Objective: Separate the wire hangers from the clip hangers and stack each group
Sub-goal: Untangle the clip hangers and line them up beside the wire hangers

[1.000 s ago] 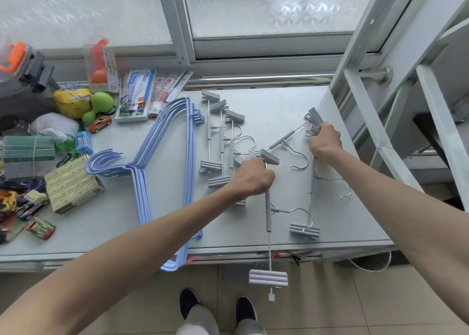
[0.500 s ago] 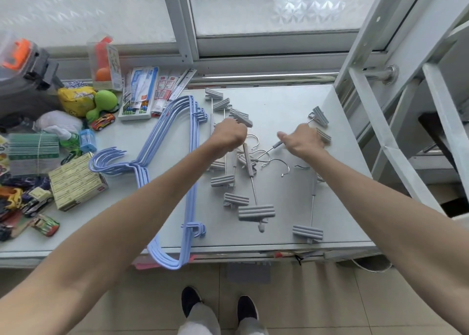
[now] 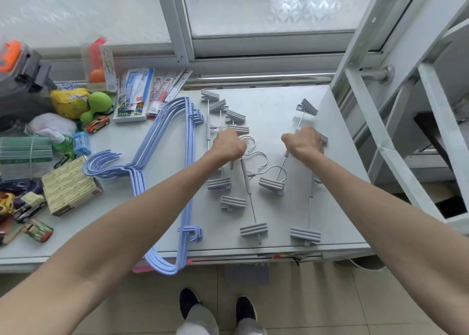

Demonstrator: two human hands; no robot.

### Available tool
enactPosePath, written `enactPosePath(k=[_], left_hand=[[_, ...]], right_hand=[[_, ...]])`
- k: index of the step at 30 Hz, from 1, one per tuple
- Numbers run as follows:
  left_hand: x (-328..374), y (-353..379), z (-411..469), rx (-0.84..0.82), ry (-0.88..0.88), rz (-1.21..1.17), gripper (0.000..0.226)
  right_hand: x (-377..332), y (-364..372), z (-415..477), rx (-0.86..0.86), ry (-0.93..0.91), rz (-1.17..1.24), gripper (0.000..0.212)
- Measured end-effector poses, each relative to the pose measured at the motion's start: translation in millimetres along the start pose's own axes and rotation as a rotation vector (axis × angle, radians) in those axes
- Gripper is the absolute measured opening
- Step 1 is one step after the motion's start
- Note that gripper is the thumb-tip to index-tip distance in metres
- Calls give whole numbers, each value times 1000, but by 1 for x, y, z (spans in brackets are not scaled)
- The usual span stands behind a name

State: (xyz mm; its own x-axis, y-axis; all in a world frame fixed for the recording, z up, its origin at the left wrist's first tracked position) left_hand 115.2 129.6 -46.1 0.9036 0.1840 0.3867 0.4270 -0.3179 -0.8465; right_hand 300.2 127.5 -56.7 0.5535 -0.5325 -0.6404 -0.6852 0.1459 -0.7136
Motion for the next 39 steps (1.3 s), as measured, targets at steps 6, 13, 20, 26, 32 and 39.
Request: enactPosePath(k=[6, 13, 20, 26, 32, 39], left_hand=[[1, 3, 2, 192, 94, 309, 32], [-7, 9, -3, 293, 42, 316, 57], [-29, 23, -7, 124, 97, 283, 68], [-28, 34, 4, 173, 65, 208, 65], [-26, 34, 8, 190, 67, 229, 65], [-37, 33, -6, 140, 236, 426, 83]], right_hand=[[5, 6, -3, 2, -91, 12, 29], [6, 6, -6, 25, -171, 34, 20], [8, 8, -23, 35, -301, -15, 24], [8, 14, -38, -24, -377, -103, 27], [2, 14, -44, -7, -397, -161, 31], [-6, 19, -46, -46, -379, -136, 31]])
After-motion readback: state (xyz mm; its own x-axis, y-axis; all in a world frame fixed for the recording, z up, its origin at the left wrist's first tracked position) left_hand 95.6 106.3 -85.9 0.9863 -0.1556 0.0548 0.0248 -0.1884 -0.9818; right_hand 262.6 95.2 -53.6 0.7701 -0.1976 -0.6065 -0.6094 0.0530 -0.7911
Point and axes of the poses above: each hand's wrist, its own z-axis towards the middle knuckle, its own y-axis out of the palm, x = y × z, the point moved 2 cm from there along z, towards the middle knuckle, and after that the axes turned 8 degrees about z, right-handed, at the moved point
